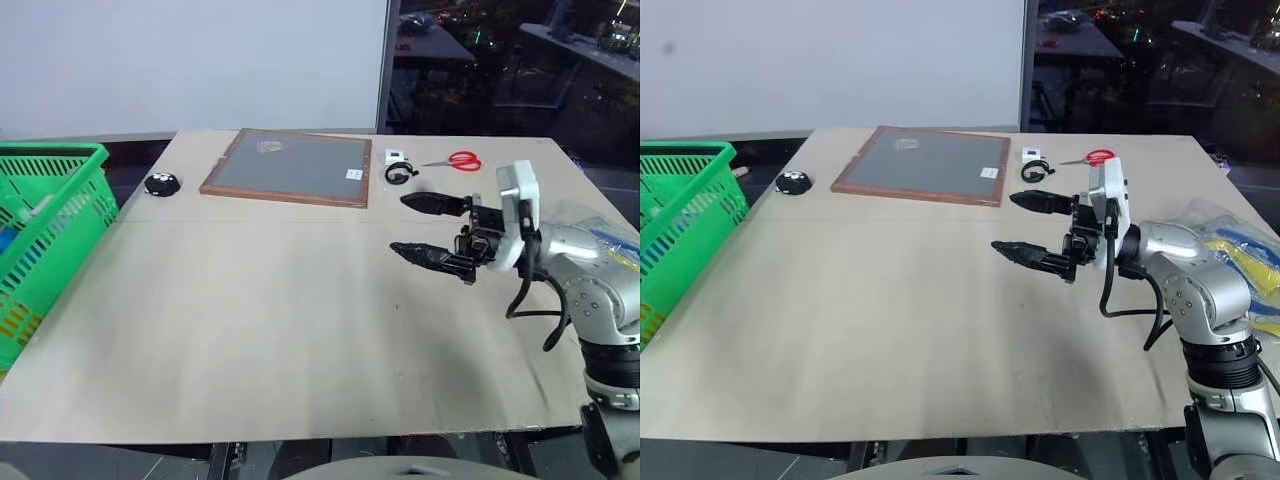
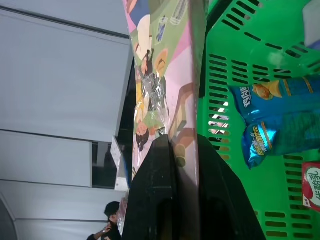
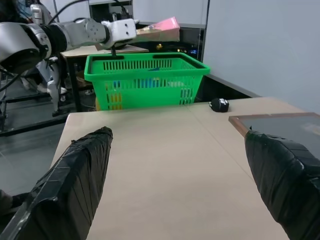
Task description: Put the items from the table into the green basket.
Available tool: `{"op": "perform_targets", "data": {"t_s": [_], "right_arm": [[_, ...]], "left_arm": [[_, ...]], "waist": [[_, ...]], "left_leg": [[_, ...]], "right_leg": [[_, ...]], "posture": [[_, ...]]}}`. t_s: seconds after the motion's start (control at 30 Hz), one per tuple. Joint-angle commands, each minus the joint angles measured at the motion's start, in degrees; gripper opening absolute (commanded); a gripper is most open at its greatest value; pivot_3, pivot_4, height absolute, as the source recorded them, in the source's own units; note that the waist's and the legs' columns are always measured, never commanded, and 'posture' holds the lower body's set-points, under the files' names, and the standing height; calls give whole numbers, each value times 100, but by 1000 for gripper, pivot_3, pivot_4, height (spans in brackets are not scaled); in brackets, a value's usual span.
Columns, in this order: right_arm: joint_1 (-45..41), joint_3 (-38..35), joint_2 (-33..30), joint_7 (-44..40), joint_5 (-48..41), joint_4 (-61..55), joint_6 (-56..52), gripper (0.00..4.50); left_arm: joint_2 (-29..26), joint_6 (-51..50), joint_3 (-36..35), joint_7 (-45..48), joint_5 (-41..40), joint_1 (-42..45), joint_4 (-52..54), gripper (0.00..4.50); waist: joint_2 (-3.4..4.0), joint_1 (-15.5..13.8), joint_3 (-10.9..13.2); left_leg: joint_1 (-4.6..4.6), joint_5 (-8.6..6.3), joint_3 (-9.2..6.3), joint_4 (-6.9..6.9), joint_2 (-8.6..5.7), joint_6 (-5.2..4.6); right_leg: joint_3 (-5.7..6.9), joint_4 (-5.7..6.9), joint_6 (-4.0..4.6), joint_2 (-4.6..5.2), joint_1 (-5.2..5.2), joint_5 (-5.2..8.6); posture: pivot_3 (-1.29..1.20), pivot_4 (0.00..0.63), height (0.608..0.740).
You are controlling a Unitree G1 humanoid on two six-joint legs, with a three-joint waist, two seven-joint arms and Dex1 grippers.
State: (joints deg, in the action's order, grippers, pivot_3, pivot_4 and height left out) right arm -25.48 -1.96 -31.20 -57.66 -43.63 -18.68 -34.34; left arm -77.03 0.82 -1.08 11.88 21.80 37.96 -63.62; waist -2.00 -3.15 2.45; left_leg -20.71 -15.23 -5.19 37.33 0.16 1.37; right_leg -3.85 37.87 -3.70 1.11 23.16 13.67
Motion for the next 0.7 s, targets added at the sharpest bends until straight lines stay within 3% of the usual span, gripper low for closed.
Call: {"op": "perform_targets", "data": {"t_s": [0.03,0.23,0.27,0.3,0.5,0.57,0.7], "right_arm": [[-112,-113,-16,-34,-150,-141,58,4500],[-97,-101,5,-11,-166,-160,74,4500],[-96,-98,9,-9,-165,-157,75,4500],[-96,-100,5,-13,-169,-154,72,4500],[-90,-107,-14,-24,-180,-139,54,4500],[-82,-104,-22,-28,-169,-141,63,4500],[-63,-148,-54,-14,-170,-129,58,4500]], "left_arm": [[-74,216,60,-143,33,181,-191,42],[-20,388,78,-38,-86,207,-429,42],[-23,383,98,-25,-73,219,-439,878],[-41,382,120,-76,-43,225,-439,1095],[-117,502,59,-438,-40,352,-450,3997],[-72,662,-200,-468,-325,387,-449,3997],[418,1082,-1360,320,-1774,336,-130,3997]], "waist": [[1,3,1],[1,22,1],[0,23,0],[0,24,0],[-7,26,-5],[-7,29,-5],[-7,18,-7]], "left_leg": [[0,0,0,0,0,0],[0,0,-1,-4,6,0],[0,0,-1,-4,6,0],[1,0,-1,-4,6,0],[2,0,0,-4,6,0],[2,0,0,-4,6,0],[2,0,0,-4,7,0]], "right_leg": [[0,0,0,0,0,0],[0,3,3,-6,3,-1],[0,3,3,-6,3,-1],[0,3,3,-6,3,-1],[0,5,2,-5,3,-1],[0,5,2,-5,3,-2],[0,7,20,-5,3,-12]], "posture": [[139,0,740],[134,0,740],[135,0,740],[136,0,740],[138,0,740],[128,0,740],[129,0,740]]}}
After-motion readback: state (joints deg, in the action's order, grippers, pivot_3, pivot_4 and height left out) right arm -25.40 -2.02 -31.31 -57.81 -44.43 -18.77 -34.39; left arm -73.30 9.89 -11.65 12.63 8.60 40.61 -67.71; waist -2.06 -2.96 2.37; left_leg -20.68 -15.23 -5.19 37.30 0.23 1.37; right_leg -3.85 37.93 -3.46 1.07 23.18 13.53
